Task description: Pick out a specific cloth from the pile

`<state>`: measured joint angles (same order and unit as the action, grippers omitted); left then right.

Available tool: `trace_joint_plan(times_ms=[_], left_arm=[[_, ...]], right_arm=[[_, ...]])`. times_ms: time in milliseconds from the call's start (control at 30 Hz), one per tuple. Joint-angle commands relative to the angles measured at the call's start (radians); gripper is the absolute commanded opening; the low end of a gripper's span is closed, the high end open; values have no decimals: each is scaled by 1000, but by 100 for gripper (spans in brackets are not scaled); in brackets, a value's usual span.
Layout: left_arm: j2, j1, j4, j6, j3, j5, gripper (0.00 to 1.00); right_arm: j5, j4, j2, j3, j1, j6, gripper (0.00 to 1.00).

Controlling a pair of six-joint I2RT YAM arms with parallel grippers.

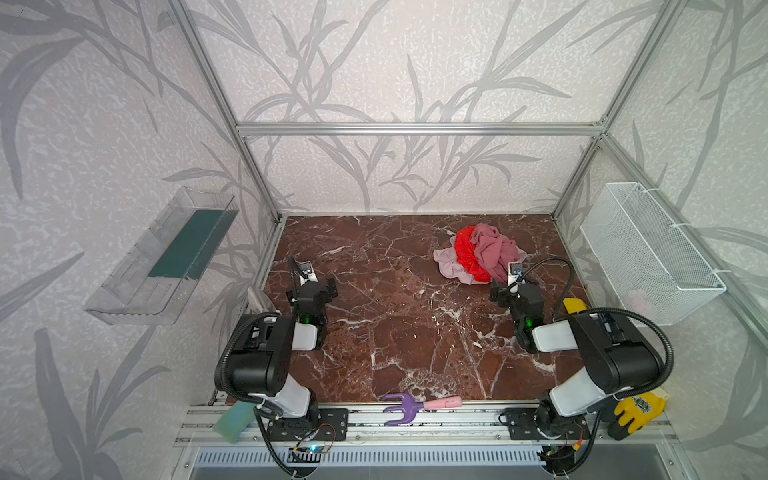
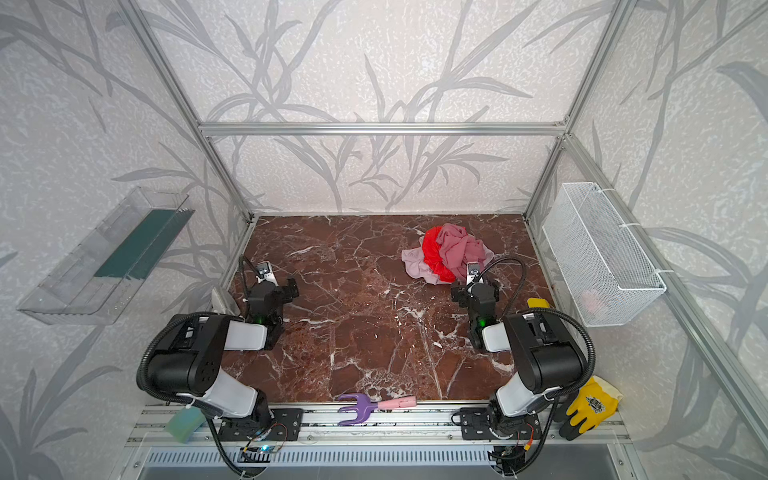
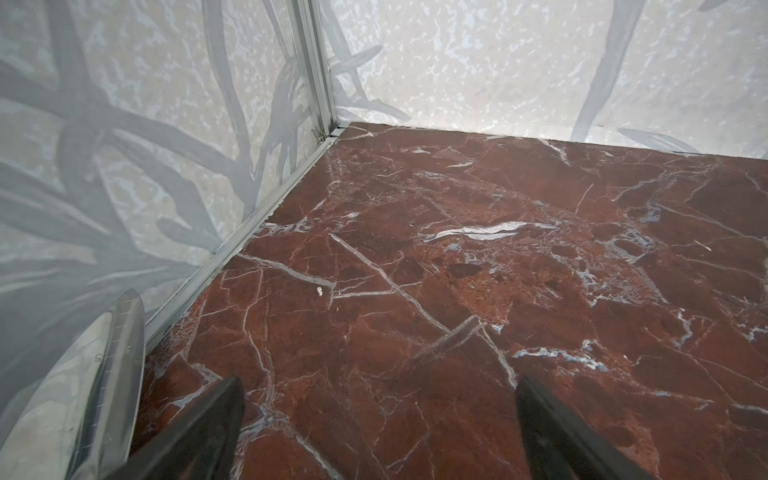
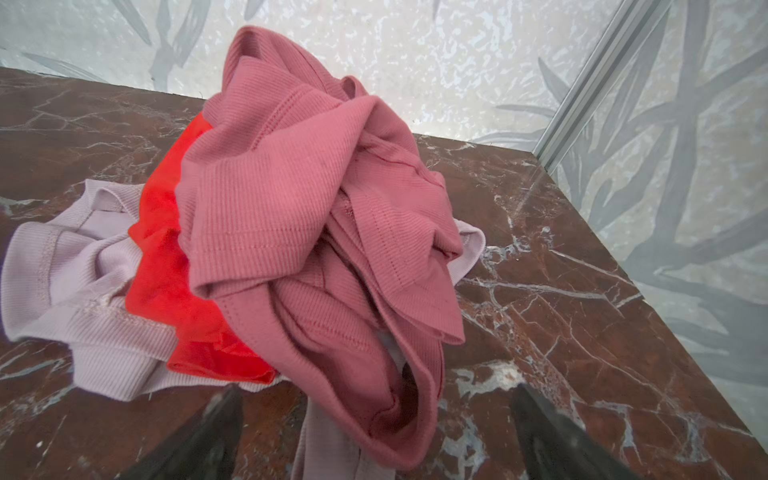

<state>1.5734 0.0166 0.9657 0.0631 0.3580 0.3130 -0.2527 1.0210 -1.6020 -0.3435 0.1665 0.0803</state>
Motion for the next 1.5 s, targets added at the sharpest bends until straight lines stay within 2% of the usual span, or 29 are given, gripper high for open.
trace_joint_plan(times_ms=[0, 1033, 1200, 1267, 1333, 1400, 1467], left_arm=[[2, -1, 22, -4, 6, 9, 99], [3, 2, 18, -8, 9, 13, 99], [4, 2, 18, -8, 9, 12, 99], [2, 4, 24, -8, 7, 24, 84], [-41, 16, -38, 7, 15, 78, 79], [-75, 17, -67, -15, 5, 27, 74], [-79, 33, 36, -61, -28, 43, 72]], right_arm=[[-2, 36, 0, -5, 4, 7, 99], [-1, 35, -1, -5, 5, 8, 99], [40, 5, 5, -15, -15, -6, 99], [40, 10, 6, -14, -15, -5, 99], [7, -35, 53, -19, -2, 4, 96], [-43, -189, 152, -60, 31, 32, 92], [-106, -445, 247, -151, 83, 31, 90]])
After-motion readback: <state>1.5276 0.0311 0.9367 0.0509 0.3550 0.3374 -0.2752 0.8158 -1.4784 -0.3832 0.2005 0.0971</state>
